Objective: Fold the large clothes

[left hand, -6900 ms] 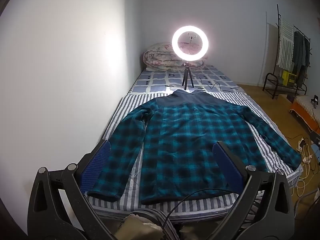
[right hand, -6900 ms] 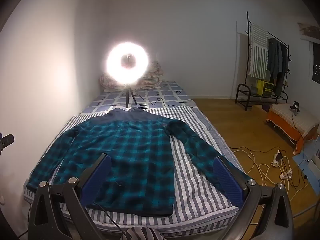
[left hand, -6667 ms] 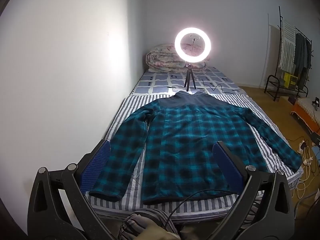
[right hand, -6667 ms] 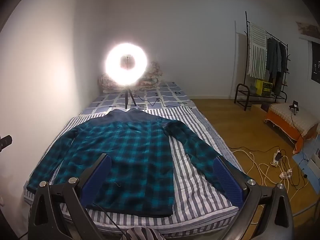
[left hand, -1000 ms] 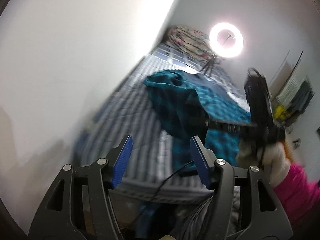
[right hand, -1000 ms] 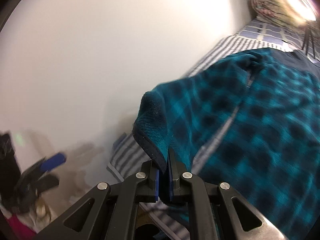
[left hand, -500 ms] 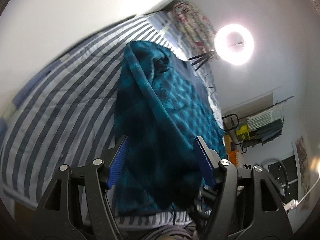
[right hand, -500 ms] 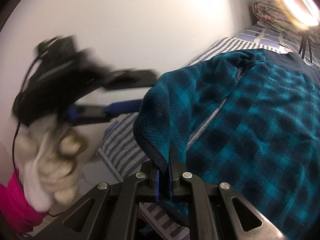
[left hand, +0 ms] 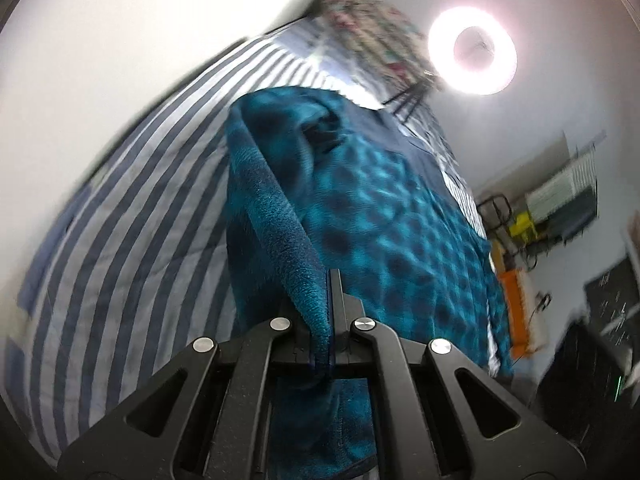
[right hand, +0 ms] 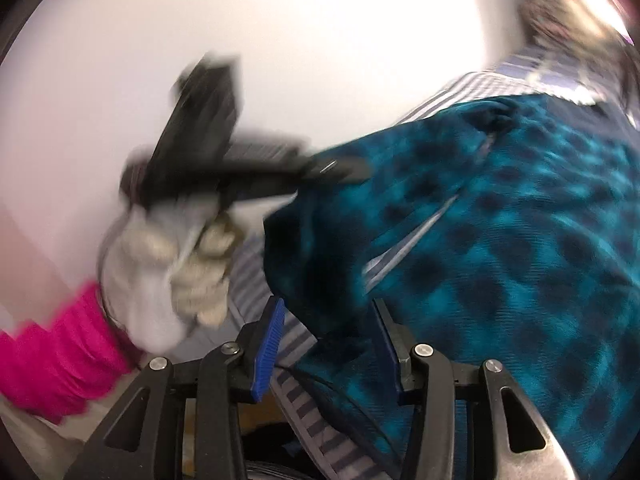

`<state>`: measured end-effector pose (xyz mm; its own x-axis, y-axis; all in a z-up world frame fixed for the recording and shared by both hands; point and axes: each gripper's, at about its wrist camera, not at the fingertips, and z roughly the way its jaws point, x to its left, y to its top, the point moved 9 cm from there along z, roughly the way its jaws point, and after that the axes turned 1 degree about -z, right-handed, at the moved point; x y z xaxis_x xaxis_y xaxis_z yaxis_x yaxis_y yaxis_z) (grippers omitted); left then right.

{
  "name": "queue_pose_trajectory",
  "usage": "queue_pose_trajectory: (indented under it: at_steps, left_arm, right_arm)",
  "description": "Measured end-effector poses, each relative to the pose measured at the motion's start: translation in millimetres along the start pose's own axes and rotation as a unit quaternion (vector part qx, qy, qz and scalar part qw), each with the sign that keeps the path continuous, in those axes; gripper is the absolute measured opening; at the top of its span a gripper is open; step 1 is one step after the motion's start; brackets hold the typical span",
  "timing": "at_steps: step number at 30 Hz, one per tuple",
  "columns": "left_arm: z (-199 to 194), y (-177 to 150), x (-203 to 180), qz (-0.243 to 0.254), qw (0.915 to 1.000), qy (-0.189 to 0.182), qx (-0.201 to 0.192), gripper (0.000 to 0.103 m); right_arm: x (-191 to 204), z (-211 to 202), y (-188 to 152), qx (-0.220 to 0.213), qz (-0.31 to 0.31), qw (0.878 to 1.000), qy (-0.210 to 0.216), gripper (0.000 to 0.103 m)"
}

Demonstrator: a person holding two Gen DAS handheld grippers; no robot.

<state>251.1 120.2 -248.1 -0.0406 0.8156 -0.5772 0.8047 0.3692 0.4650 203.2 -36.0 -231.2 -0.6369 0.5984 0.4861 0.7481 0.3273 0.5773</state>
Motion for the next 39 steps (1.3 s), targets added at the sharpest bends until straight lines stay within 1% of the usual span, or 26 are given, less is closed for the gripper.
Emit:
queue_pose_trajectory:
  at_steps: [2, 3, 5, 6, 8, 10, 12, 13, 14, 15, 17, 18, 19, 20, 21, 22, 24, 26, 27, 29, 33, 35, 37, 39]
  left_arm:
    - [-0.4, -2.7, -11.8, 0.016, 0.9999, -0.003, -0.002, 0.000]
    - [-0.1, -6.0, -23.5, 0.032, 0.9994, -0.008, -0.002, 0.000]
    - [0.3, -15.8, -49.9, 0.084, 0.9964, -0.011, -0.001, 0.000]
    - [2.4, -23.1, -66.8, 0.118, 0.9930, -0.012, 0.002, 0.000]
    - [8.8, -40.9, -96.4, 0.186, 0.9824, -0.004, 0.012, 0.000]
    - [26.9, -71.7, -124.1, 0.266, 0.9630, 0.003, 0.045, 0.000]
    - [47.7, -98.4, -133.7, 0.326, 0.9422, 0.029, 0.073, 0.000]
    - [57.9, -109.8, -134.2, 0.344, 0.9340, 0.041, 0.086, 0.000]
    - [63.8, -116.4, -133.9, 0.351, 0.9305, 0.044, 0.095, 0.000]
    - [70.6, -123.2, -131.3, 0.352, 0.9289, 0.047, 0.107, 0.000]
    - [74.1, -125.6, -126.1, 0.341, 0.9319, 0.046, 0.113, 0.002]
    - [72.3, -124.1, -122.0, 0.330, 0.9356, 0.046, 0.117, 0.005]
    - [66.5, -127.1, -119.6, 0.320, 0.9391, 0.039, 0.119, 0.013]
    - [59.6, -125.8, -116.7, 0.307, 0.9438, 0.031, 0.119, 0.024]
    - [47.8, -122.4, -112.2, 0.293, 0.9495, 0.024, 0.111, 0.029]
    - [36.8, -120.1, -109.5, 0.286, 0.9528, 0.019, 0.102, 0.036]
    - [10.2, -112.8, -98.1, 0.259, 0.9625, 0.009, 0.081, 0.036]
    - [-16.2, -107.3, -79.7, 0.220, 0.9734, 0.000, 0.065, 0.037]
    - [-29.5, -106.4, -71.8, 0.199, 0.9780, -0.012, 0.060, 0.037]
    - [-47.1, -107.9, -61.6, 0.175, 0.9826, -0.019, 0.059, 0.037]
    - [-69.4, -115.6, -54.1, 0.164, 0.9851, -0.018, 0.047, 0.037]
    - [-69.0, -116.7, -46.0, 0.158, 0.9865, -0.005, 0.043, 0.037]
    - [-65.3, -113.5, -36.4, 0.143, 0.9889, -0.002, 0.041, 0.037]
    - [-59.5, -113.1, -31.2, 0.146, 0.9883, 0.009, 0.042, 0.037]
  right_arm:
    - [-31.0, -12.9, 13.1, -0.019, 0.038, 0.999, -0.018, 0.046]
    - [-50.0, -21.0, 22.6, -0.033, 0.060, 0.997, -0.028, 0.046]
    - [-74.4, -31.5, 38.5, -0.052, 0.090, 0.994, -0.033, 0.046]
    - [-85.9, -35.5, 46.9, -0.061, 0.102, 0.992, -0.035, 0.046]
    - [-101.9, -39.8, 60.5, -0.073, 0.117, 0.990, -0.034, 0.046]
    - [-118.9, -41.6, 72.0, -0.086, 0.134, 0.987, -0.033, 0.046]
    - [-134.0, -39.8, 77.8, -0.094, 0.153, 0.983, -0.031, 0.046]
    - [-139.4, -37.6, 80.6, -0.094, 0.162, 0.982, -0.031, 0.046]
    - [-145.0, -34.1, 80.5, -0.092, 0.169, 0.981, -0.032, 0.046]
    - [-148.7, -29.7, 80.8, -0.088, 0.173, 0.980, -0.035, 0.046]
    - [-156.4, -21.0, 76.5, -0.068, 0.173, 0.981, -0.054, 0.046]
    - [-157.6, -17.2, 71.6, -0.057, 0.169, 0.982, -0.065, 0.046]
    - [-156.3, -16.0, 67.0, -0.050, 0.165, 0.982, -0.070, 0.046]
    - [-154.7, -15.2, 60.8, -0.043, 0.162, 0.983, -0.075, 0.046]
    - [-151.9, -15.8, 54.6, -0.037, 0.159, 0.984, -0.074, 0.046]
    - [-151.9, -19.0, 50.9, -0.033, 0.157, 0.984, -0.074, 0.046]
    - [-143.6, -27.4, 36.5, -0.022, 0.152, 0.986, -0.072, 0.046]
    - [-133.0, -36.2, 20.5, -0.013, 0.143, 0.987, -0.071, 0.046]
    - [-125.5, -40.6, 14.6, -0.010, 0.137, 0.988, -0.068, 0.046]
    - [-107.5, -51.0, 2.8, -0.007, 0.125, 0.990, -0.064, 0.046]
    - [-75.6, -62.3, -8.7, -0.003, 0.113, 0.992, -0.059, 0.046]
    - [-60.6, -62.3, -13.7, 0.002, 0.104, 0.993, -0.057, 0.046]
    - [-45.5, -62.5, -17.3, 0.005, 0.087, 0.994, -0.064, 0.046]
    - [-31.9, -55.7, -15.2, 0.008, 0.066, 0.996, -0.063, 0.046]
